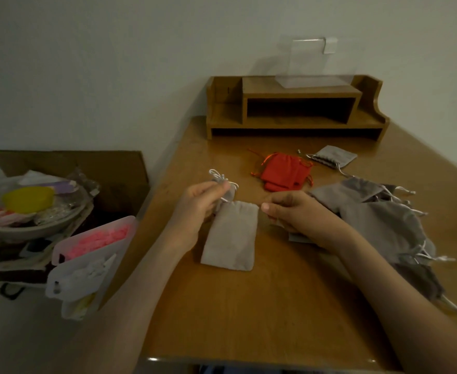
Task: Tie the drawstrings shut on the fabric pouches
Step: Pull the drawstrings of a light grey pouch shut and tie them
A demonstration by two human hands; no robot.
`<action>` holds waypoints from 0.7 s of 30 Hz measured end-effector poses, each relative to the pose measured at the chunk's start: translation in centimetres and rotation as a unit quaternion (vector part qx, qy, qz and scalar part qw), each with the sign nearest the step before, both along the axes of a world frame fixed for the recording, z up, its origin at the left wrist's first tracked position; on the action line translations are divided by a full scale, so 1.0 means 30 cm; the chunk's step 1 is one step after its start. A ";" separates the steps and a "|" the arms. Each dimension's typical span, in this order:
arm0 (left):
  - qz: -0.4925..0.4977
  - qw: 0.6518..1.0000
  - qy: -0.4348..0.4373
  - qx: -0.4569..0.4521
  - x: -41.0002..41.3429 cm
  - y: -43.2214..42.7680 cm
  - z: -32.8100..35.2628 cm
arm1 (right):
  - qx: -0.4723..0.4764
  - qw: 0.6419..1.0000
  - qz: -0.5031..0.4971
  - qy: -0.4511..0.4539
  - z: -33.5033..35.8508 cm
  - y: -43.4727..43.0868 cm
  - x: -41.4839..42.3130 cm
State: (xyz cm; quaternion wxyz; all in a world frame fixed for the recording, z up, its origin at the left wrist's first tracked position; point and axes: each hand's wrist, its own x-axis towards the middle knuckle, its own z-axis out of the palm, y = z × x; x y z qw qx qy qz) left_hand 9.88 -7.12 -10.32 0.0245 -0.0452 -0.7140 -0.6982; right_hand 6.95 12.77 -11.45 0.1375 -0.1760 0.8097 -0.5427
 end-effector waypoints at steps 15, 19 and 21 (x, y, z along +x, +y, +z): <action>0.076 0.970 -0.069 0.220 -0.052 -0.044 -0.022 | -0.121 0.979 -0.160 0.029 -0.025 0.020 -0.046; 0.090 0.957 -0.095 0.259 -0.056 -0.047 -0.023 | -0.104 0.979 -0.173 0.016 -0.032 0.022 -0.050; 0.079 0.949 -0.109 0.285 -0.055 -0.043 -0.019 | -0.094 0.981 -0.166 0.010 -0.027 0.024 -0.048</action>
